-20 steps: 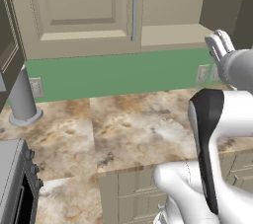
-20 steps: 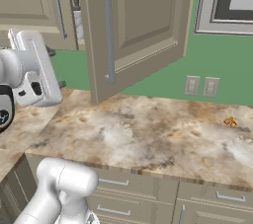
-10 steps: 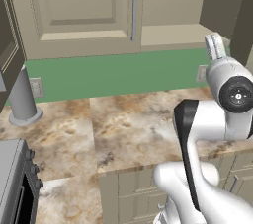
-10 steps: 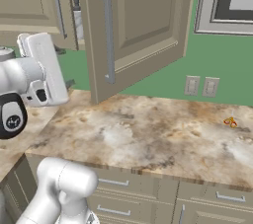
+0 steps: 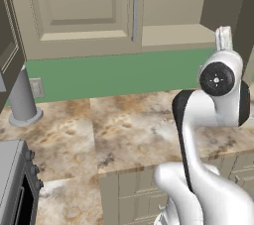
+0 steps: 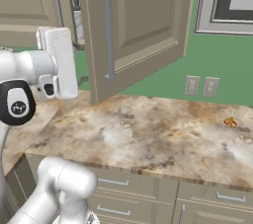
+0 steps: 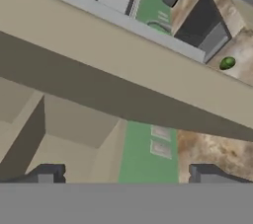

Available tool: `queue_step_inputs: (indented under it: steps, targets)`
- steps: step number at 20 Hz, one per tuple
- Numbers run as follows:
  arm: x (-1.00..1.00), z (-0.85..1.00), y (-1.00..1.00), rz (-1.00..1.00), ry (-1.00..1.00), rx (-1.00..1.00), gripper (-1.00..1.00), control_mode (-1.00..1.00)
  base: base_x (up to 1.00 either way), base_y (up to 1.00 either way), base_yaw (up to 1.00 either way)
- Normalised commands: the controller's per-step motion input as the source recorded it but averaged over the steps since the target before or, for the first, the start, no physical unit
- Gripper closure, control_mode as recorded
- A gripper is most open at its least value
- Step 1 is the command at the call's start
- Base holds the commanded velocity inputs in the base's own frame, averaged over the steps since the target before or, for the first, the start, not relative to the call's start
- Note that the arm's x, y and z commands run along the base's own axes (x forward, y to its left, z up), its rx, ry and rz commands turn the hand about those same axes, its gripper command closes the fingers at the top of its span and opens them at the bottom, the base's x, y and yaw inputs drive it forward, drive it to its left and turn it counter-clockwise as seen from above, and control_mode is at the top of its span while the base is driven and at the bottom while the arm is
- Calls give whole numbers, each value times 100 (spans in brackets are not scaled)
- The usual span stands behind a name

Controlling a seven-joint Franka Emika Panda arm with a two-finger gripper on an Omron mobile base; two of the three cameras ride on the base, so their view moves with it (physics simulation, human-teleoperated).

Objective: Open the cabinet. Pick the soap dispenser and place it next to the sink. Then close the cabinet.

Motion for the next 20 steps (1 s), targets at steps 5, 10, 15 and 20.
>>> queue_step_inputs:
  steps: [5, 10, 15, 20]
  targets:
    - [4, 4, -20, -33, -3, 5, -100, -100, 0, 0, 0]
    - [1, 3, -25, -33, -6, 4, -100, -100, 0, 0, 0]
    - [-4, 5, -37, -31, -10, 6, -100, -100, 0, 0, 0]
    - [-14, 4, -46, -28, -14, 7, -100, -100, 0, 0, 0]
